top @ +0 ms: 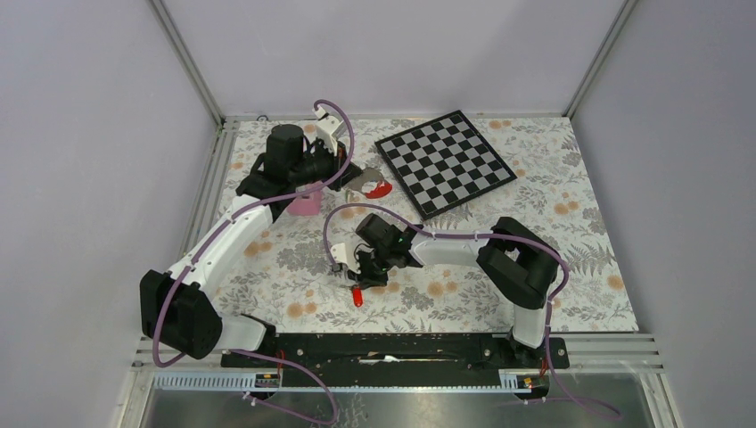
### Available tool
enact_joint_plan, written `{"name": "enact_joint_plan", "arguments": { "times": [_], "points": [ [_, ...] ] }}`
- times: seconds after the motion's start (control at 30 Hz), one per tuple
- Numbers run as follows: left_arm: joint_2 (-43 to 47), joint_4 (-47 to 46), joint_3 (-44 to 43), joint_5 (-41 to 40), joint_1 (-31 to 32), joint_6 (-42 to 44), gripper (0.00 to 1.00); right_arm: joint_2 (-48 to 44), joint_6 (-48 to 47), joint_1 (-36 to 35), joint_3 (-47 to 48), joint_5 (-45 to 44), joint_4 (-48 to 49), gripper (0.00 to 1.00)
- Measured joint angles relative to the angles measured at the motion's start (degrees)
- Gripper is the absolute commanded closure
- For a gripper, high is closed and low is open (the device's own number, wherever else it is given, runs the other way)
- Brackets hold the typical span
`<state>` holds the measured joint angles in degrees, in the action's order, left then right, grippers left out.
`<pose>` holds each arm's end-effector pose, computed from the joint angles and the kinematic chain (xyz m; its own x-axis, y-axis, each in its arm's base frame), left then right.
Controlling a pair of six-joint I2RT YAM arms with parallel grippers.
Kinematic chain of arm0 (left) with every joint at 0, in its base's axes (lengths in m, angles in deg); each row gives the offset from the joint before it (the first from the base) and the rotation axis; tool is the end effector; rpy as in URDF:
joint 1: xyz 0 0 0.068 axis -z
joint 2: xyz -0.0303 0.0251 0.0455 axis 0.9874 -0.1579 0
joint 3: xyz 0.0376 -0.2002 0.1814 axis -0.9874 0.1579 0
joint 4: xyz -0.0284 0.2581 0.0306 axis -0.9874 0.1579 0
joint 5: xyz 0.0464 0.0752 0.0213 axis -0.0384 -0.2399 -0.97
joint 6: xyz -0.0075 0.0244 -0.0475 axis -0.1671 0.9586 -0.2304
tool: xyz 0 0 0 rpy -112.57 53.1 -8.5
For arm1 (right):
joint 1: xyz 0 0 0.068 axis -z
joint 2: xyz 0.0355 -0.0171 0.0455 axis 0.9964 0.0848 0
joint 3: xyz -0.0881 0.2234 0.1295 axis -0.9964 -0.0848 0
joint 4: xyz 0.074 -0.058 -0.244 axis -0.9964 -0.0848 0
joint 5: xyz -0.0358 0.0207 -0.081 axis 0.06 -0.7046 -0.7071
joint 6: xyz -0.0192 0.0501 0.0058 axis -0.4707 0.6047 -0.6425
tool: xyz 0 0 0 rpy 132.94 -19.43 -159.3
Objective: Put the keys on the keyring
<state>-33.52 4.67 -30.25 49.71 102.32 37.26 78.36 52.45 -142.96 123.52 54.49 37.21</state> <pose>0.2808 -0.1299 0.3478 -0.3752 0.1150 -0.9198 0.7473 0.6246 -0.2268 0.1886 0.3330 0.1550 0.1582 -0.6715 -0.7239 -0.9774 -0.2106 -0.0183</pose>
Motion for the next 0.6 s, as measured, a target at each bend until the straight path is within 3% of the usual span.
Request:
{"name": "enact_joint_plan", "arguments": {
  "times": [0.27, 0.6],
  "points": [
    [0.0, 0.0, 0.3, 0.2, 0.0, 0.0, 1.0, 0.0, 0.1, 0.0, 0.1, -0.3, 0.0, 0.98],
    [0.1, 0.0, 0.6, 0.3, 0.0, 0.0, 1.0, 0.2, 0.5, 0.0, 0.3, -0.3, -0.2, 0.88]
  ]
}}
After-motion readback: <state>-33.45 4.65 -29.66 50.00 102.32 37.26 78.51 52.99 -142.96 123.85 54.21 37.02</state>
